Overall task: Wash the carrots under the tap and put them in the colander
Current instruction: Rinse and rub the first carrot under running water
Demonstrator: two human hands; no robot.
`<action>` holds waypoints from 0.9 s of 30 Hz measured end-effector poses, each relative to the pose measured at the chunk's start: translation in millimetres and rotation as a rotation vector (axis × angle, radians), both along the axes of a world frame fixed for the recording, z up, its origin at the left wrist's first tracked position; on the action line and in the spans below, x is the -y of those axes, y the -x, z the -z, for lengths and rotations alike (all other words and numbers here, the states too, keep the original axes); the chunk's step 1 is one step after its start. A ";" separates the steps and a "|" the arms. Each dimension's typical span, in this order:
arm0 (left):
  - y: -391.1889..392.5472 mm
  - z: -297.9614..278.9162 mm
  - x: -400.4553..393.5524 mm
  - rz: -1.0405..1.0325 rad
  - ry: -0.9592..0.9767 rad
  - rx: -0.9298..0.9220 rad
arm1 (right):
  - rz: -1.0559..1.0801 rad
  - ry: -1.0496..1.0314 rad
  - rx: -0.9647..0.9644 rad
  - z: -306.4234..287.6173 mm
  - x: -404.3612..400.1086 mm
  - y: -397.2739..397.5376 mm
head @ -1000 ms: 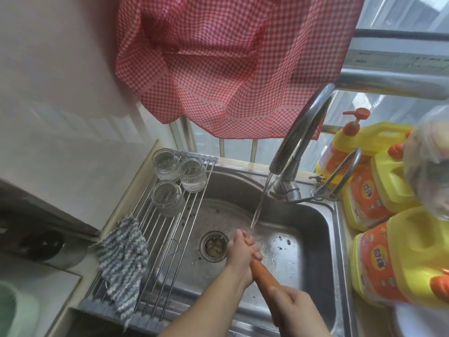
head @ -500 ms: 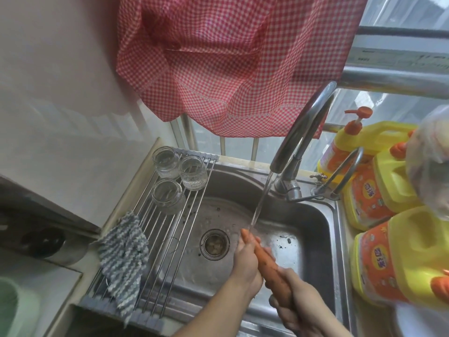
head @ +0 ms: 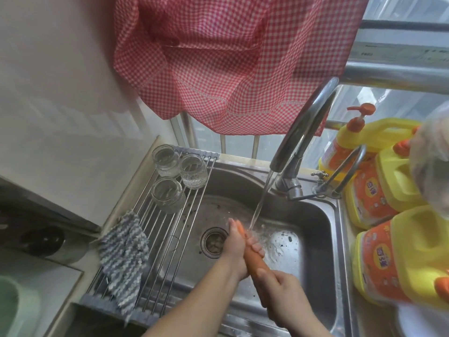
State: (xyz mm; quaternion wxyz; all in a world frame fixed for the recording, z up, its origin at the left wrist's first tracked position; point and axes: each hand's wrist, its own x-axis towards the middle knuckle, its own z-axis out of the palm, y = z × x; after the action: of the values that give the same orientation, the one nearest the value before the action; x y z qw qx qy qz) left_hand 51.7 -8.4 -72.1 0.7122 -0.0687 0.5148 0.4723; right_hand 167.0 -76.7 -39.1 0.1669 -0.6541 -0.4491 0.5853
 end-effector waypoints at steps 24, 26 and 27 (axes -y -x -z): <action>-4.4 22.4 22.9 0.255 -0.178 -0.371 | 0.308 0.265 -0.422 11.9 -25.2 27.2; 1.5 21.1 24.7 0.292 -0.221 -0.266 | 0.338 0.325 -0.466 13.1 -29.4 21.7; 1.2 21.0 23.6 0.295 -0.201 -0.221 | 0.352 0.362 -0.502 14.2 -31.2 18.6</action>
State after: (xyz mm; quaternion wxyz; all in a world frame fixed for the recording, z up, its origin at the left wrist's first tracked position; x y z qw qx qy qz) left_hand 50.5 -32.1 -93.1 0.7159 0.1312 0.5446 0.4167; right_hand 148.4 -45.5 -53.3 0.2517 -0.5762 -0.1632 0.7603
